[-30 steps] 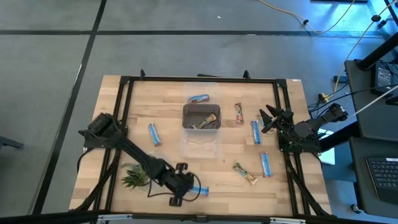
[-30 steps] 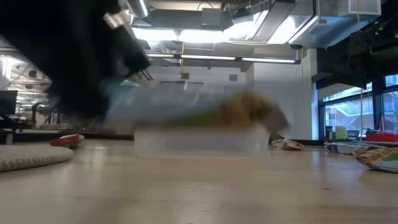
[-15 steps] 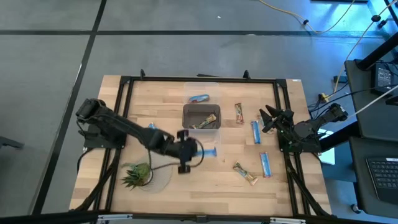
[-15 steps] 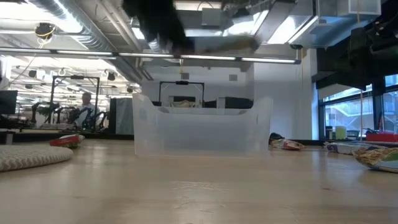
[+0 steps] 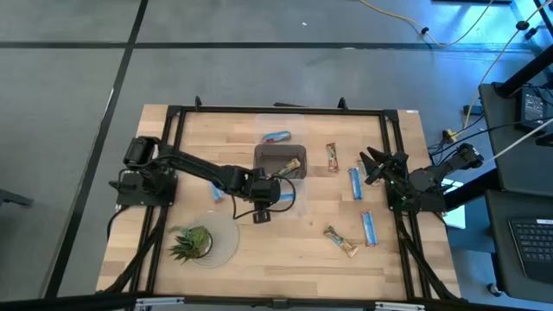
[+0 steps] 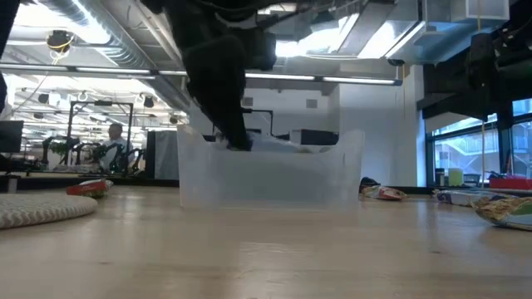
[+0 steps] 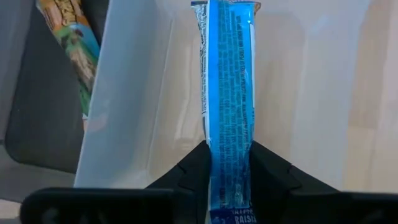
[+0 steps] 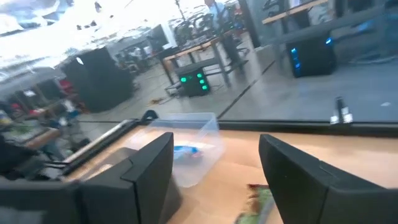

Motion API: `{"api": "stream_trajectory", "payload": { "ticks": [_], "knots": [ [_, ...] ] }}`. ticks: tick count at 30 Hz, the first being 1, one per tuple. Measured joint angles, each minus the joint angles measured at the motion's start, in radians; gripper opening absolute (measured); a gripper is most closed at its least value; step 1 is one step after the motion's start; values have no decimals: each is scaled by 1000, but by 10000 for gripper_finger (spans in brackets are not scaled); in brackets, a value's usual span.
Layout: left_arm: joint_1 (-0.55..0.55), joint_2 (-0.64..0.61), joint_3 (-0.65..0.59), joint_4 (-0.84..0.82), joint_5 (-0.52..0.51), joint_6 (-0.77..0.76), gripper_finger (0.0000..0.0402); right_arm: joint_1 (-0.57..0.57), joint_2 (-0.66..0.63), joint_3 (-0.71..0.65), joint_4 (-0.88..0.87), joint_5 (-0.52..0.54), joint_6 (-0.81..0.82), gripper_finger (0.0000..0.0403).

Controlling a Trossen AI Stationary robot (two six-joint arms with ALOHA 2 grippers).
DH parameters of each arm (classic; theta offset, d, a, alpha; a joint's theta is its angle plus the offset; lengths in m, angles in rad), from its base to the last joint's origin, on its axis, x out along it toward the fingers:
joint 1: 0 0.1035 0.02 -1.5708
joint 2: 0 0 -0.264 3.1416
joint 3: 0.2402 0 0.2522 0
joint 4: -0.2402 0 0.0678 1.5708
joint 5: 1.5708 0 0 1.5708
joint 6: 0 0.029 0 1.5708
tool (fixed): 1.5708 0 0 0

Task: Pick and place Granola Bars by type
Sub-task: Put the blue granola bar into the bottom transparent bin

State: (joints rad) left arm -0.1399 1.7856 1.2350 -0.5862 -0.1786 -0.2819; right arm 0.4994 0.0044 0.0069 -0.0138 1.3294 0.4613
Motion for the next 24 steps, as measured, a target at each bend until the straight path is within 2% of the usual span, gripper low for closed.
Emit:
{"api": "stream_trajectory", "payload": {
  "ticks": [14, 24],
  "knots": [
    [18, 15, 0, -5, -10, 16, 87, 0, 0, 0, 29, -134, 9, 239],
    [17, 15, 0, -5, -10, 8, 93, 0, 0, 0, 32, -96, -74, 239]
  ]
}}
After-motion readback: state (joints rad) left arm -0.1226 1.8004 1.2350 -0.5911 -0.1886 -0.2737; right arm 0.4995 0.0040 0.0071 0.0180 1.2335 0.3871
